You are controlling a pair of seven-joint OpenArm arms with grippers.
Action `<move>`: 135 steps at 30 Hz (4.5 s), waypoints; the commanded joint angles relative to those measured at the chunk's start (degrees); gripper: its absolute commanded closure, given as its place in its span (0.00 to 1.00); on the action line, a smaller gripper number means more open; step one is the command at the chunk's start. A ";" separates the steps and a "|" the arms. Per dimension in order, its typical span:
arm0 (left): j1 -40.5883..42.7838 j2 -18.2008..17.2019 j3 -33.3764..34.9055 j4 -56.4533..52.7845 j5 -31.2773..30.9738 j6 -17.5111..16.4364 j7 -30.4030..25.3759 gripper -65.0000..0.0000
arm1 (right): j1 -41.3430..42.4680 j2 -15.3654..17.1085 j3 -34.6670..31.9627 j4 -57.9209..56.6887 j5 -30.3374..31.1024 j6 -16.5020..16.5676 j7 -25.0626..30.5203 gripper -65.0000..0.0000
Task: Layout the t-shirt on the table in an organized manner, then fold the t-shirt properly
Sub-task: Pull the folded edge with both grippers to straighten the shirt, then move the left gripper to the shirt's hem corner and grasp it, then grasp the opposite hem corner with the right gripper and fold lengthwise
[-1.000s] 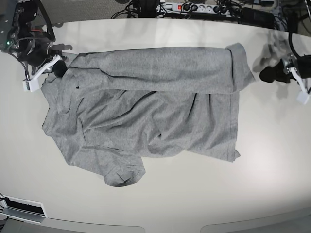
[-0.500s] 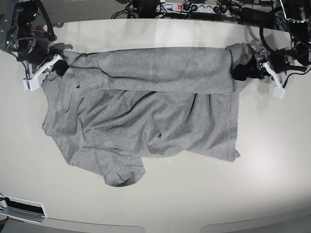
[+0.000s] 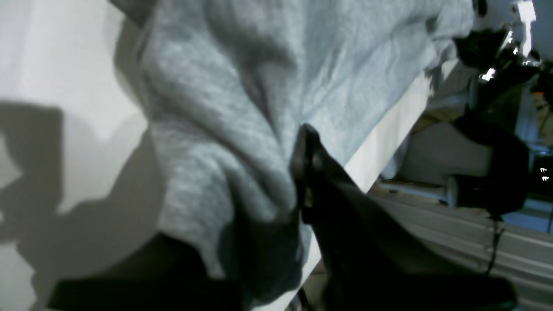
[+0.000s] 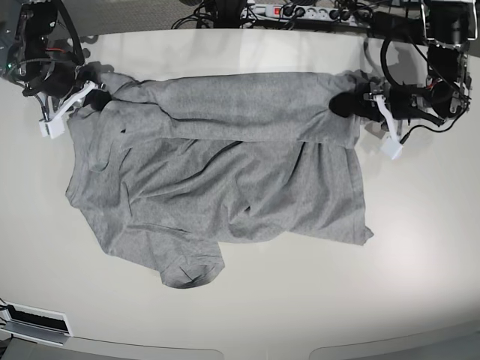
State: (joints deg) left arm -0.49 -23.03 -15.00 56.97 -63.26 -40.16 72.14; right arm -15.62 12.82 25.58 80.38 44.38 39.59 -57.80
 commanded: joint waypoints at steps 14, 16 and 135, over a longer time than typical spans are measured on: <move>-2.84 -13.84 -0.44 7.98 -21.74 0.16 7.86 1.00 | -10.93 8.11 0.22 29.40 5.11 0.41 -3.54 1.00; -2.47 -14.05 -0.44 8.90 -21.74 0.16 7.86 1.00 | -13.73 8.13 0.22 33.48 5.11 0.41 -4.35 1.00; -30.14 -5.40 -6.78 -17.73 16.02 4.17 -19.34 1.00 | 25.51 7.28 -8.41 -11.39 -6.95 -7.48 8.37 0.42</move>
State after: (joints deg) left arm -29.06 -27.40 -21.56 38.35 -45.91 -35.57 53.78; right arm 8.75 19.07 16.95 67.57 36.38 31.73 -50.83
